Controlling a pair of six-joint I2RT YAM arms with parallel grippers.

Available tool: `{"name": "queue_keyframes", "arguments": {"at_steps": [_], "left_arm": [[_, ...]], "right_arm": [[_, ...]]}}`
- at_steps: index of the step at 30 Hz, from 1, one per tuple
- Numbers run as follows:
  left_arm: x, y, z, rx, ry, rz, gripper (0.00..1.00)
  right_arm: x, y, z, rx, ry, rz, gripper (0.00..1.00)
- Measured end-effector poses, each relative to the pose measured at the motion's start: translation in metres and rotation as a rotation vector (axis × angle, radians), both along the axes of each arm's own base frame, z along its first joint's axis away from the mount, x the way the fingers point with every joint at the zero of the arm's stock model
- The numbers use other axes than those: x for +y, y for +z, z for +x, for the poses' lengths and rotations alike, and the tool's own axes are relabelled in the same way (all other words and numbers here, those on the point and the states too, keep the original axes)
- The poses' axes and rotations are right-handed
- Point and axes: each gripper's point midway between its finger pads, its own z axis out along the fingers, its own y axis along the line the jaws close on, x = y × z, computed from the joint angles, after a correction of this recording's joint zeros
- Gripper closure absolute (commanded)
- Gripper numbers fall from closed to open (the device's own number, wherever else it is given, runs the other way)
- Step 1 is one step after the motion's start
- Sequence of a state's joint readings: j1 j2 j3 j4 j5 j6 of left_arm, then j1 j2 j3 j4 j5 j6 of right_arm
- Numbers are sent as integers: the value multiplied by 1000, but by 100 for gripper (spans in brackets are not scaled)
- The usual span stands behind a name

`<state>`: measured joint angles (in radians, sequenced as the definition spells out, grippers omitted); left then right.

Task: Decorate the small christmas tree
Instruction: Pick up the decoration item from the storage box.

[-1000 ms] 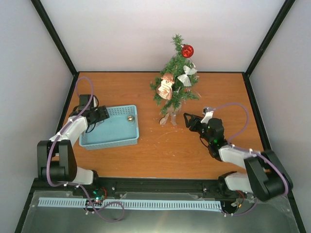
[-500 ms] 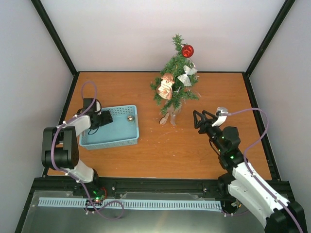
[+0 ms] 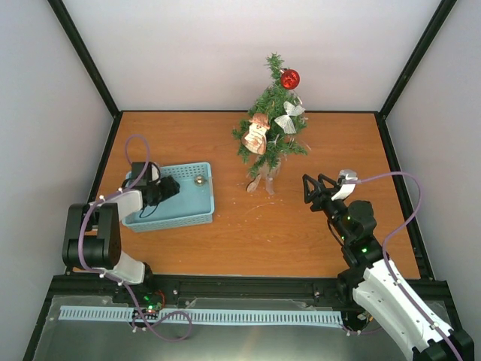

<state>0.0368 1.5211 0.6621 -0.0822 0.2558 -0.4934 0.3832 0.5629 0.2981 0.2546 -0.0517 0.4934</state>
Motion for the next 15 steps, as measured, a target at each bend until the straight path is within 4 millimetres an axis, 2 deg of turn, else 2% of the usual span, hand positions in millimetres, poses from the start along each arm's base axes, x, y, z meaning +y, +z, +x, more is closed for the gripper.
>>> {"name": "queue_keyframes", "arguments": {"at_steps": [5, 11, 15], "left_arm": [[-19, 15, -7, -34, -46, -41, 36], [-37, 66, 3, -207, -112, -99, 35], [-54, 70, 8, -224, -174, -141, 36]], "right_arm": [[0, -3, 0, 12, 0, -5, 35], [0, -6, 0, 23, 0, -9, 35], [1, -10, 2, 38, 1, -15, 35]]}}
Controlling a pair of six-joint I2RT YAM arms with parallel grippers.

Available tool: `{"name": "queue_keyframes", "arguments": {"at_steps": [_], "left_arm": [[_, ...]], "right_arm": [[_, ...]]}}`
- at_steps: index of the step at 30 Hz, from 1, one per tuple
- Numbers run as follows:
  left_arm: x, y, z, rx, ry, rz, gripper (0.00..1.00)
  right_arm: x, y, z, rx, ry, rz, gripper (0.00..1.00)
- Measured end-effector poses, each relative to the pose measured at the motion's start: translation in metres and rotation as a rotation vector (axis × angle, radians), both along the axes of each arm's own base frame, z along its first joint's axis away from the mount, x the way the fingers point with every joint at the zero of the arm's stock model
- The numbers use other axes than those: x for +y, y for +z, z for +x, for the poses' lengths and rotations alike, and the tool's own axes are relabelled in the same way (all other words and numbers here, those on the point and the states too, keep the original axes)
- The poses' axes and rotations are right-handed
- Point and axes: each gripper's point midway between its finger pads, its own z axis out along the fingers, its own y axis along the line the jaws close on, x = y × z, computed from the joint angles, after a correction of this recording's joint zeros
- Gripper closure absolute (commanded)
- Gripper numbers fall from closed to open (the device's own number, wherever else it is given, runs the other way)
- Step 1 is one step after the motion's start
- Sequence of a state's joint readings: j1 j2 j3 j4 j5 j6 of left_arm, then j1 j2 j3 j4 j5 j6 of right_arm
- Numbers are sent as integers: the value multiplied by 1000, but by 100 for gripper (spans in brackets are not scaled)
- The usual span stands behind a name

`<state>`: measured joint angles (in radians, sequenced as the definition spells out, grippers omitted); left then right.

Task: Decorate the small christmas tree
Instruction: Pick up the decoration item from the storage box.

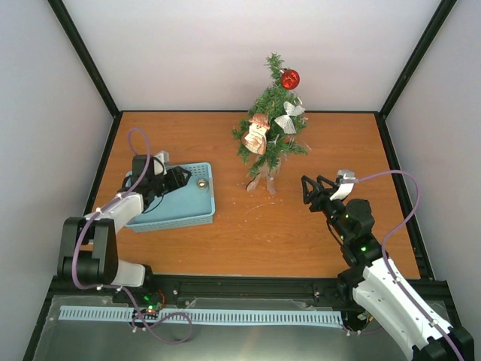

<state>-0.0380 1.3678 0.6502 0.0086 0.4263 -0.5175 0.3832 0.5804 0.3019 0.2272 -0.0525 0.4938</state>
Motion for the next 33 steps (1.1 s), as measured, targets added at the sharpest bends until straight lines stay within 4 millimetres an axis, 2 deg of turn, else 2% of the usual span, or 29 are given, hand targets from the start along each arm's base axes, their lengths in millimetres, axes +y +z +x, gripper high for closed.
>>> {"name": "queue_keyframes", "arguments": {"at_steps": [4, 12, 16, 33], "left_arm": [[-11, -12, 3, 34, -34, -17, 36], [-32, -22, 7, 49, -68, -76, 36], [-35, -36, 5, 93, -65, -91, 36], [-44, -66, 6, 147, -71, -143, 41]], "right_arm": [[0, -3, 1, 12, 0, -5, 35], [0, -3, 1, 15, 0, -6, 34], [0, -3, 1, 16, 0, -6, 34], [1, -8, 4, 31, 0, -13, 34]]}}
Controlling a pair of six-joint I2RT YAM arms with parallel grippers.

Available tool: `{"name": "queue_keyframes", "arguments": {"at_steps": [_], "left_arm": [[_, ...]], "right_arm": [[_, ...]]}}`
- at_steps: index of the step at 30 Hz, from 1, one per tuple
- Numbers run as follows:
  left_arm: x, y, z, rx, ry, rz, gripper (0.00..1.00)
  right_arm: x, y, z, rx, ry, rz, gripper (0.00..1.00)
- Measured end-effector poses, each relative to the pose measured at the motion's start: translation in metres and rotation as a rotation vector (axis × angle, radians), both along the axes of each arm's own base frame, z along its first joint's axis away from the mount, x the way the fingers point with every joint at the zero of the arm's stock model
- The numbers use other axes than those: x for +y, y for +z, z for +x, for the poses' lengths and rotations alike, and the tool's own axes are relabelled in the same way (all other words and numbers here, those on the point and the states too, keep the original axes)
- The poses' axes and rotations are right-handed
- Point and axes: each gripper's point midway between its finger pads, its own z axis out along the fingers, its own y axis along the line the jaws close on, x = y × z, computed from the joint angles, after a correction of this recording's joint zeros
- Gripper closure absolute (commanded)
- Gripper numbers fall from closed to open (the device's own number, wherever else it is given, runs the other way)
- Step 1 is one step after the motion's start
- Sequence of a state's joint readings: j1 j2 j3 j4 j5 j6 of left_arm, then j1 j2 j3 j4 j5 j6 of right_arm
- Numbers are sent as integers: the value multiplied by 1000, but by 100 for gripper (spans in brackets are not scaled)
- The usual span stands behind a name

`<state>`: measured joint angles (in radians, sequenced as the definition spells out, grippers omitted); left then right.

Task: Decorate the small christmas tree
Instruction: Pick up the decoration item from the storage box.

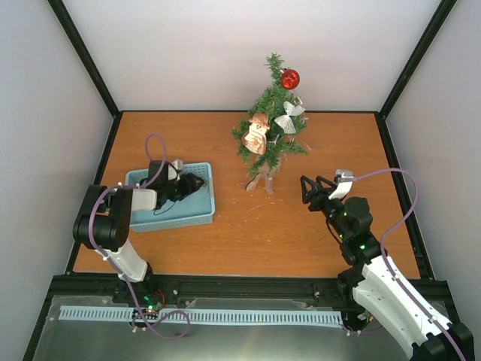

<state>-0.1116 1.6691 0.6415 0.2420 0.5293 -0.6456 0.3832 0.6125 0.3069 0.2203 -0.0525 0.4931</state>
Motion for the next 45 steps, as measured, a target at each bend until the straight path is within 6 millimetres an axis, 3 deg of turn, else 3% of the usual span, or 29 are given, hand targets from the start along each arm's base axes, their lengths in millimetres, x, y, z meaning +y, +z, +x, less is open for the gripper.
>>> {"name": "queue_keyframes", "arguments": {"at_steps": [3, 10, 16, 24, 32, 39, 45], "left_arm": [[-3, -1, 3, -4, -6, -7, 46], [-10, -1, 8, -9, -28, -13, 70], [-9, 3, 3, -6, -38, 5, 72], [-6, 40, 1, -101, -56, 38, 67], [-1, 64, -9, -159, -74, 98, 67], [-5, 111, -27, -270, -135, 90, 66], [-22, 178, -53, -437, -253, 8, 67]], "right_arm": [[0, 1, 1, 0, 0, -4, 34], [1, 5, 2, -7, 1, -9, 35], [0, 10, 1, -12, 2, -15, 36], [2, 21, -2, -16, 11, -17, 36], [11, 25, -5, -18, 55, -51, 37], [57, 52, -26, -93, 246, -126, 38], [96, 78, -58, -220, 412, -203, 50]]}}
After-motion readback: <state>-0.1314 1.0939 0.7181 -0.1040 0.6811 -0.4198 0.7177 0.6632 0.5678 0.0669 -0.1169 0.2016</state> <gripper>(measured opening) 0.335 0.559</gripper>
